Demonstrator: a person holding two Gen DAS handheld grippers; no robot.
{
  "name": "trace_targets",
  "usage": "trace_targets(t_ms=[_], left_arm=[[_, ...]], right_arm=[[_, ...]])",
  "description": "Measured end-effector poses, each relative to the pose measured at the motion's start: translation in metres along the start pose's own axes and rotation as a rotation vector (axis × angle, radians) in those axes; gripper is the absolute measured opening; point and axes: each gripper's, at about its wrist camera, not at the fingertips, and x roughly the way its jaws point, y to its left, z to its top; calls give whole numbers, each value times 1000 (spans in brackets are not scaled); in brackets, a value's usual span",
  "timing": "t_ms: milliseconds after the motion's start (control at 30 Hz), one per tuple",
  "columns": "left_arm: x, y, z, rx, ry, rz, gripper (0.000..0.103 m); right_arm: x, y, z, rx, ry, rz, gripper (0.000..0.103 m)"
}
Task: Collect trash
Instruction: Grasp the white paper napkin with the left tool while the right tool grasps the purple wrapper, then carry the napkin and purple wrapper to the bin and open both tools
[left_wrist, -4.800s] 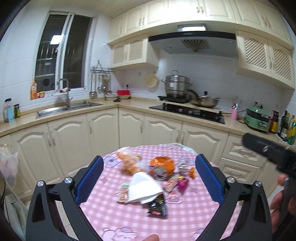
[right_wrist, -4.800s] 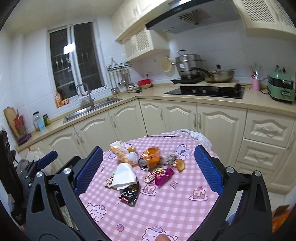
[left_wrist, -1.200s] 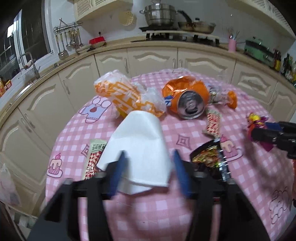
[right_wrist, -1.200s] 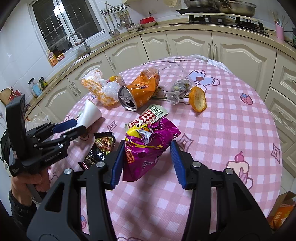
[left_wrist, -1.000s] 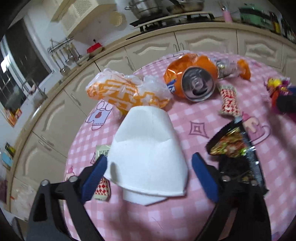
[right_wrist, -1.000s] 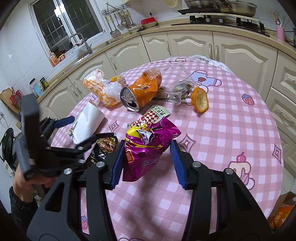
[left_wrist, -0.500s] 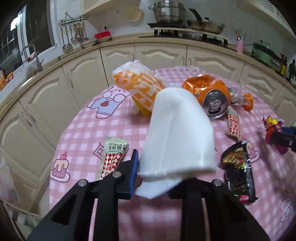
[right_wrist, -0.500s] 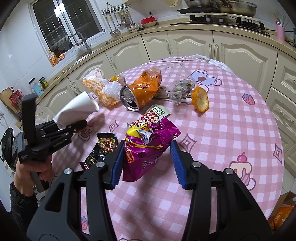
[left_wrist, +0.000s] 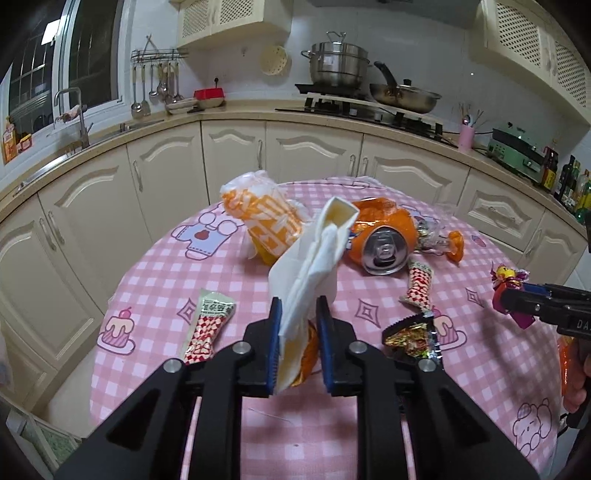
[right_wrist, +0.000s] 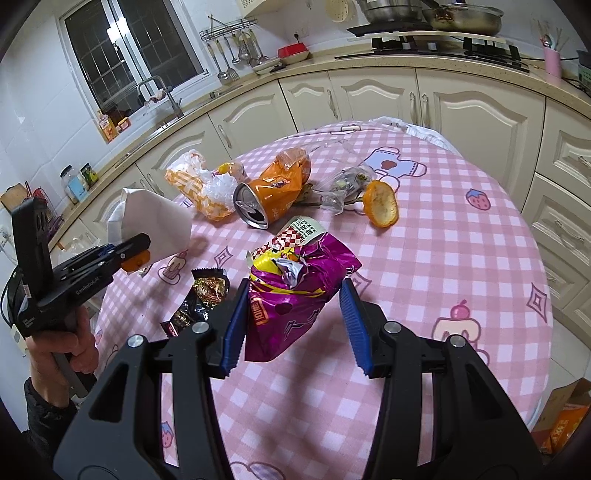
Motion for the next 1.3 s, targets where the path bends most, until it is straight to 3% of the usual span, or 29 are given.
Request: trace_targets(t_ms=[67,167,233,300,367,433,467,567,633,833,933,1100,1300], left_arm=[[-1,-8,-2,36,-10,-1,19],[7,-20,-9,98,18,9,31],[15,-23,-12,110,40,33,52],[14,-20,-10,97,29,6,52],[15,-19,-6,88,28,-6,51],[20,-19,-5,74,51,-25,20],[21,-17,-5,61,54,-16,18],[15,-7,-4,-12,43,-54,15],[5,-3,-2,-34,11,-42,15],[-33,-20,16,-46,-99,-56,15],[-46,-51,28,-23,-141,-98,15],[-44,-126,42,32,-151,-228,15],[-10,-251,44,87,-62,-444,15]], right_arm=[[-1,-2,-1,2,3,-3,47],[1,-5,-3,2,14,-5,47],[1,-6,-5,1,18,-6,47],[2,-7,-6,0,21,-8,47],[3,-7,-7,3,23,-10,47],[3,-7,-7,3,24,-9,47],[3,-7,-7,2,24,-9,47],[2,-8,-6,4,17,-5,47],[-1,-9,-6,10,5,-5,47],[-25,-20,-1,20,-59,5,47],[-48,-31,2,29,-114,-1,47],[-97,-68,-2,64,-198,-61,47],[-158,-160,-34,197,-251,-220,47]])
